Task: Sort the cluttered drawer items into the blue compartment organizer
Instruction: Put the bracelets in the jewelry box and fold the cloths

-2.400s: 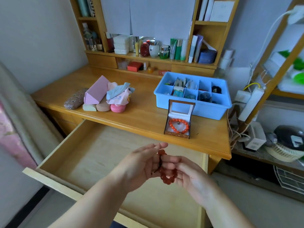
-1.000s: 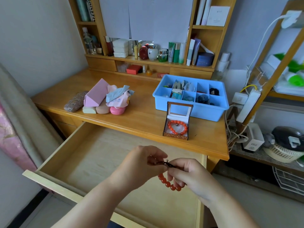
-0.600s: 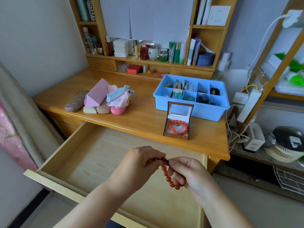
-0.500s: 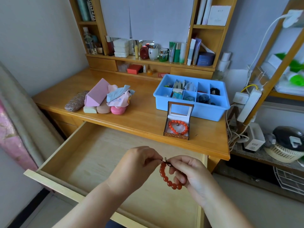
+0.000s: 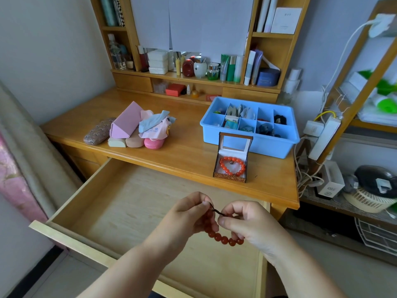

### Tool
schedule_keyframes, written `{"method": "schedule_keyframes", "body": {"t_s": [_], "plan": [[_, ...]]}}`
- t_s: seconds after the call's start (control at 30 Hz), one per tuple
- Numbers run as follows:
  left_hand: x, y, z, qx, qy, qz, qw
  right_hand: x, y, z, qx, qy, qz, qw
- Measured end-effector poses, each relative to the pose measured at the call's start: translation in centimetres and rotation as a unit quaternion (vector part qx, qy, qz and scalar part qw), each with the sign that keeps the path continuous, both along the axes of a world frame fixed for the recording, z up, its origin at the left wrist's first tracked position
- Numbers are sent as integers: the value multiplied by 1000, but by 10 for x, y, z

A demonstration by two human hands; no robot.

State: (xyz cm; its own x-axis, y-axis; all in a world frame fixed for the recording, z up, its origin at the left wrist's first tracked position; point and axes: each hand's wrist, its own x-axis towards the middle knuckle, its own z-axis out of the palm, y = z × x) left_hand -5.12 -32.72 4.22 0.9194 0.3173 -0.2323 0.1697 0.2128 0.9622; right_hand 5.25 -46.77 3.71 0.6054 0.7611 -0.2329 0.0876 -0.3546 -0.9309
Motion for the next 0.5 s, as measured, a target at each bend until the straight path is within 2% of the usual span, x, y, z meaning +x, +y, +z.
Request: {"method": "schedule_keyframes", "body": {"t_s": [0.13,0.17,0.23,0.3,0.33,0.5], "plan": [[1,2,0,-138,-14,-6,990,2,0,0,48,81,14,995],[1,5,-1,-124,-6,-21,992,2,-1,0,72,118,16,990],[-1,9,-3,-7,28,-62,998,2,-2,1,103,172,26,979],[-3,12,-5,105,49,-90,989,2,-4,4,105,187,50,975],[-3,14,-6,133,54,-93,985,3,-4,5,101,186,64,975],[-5,18,-5,120,34,-72,990,0,-4,12,76,89,68,991]]}}
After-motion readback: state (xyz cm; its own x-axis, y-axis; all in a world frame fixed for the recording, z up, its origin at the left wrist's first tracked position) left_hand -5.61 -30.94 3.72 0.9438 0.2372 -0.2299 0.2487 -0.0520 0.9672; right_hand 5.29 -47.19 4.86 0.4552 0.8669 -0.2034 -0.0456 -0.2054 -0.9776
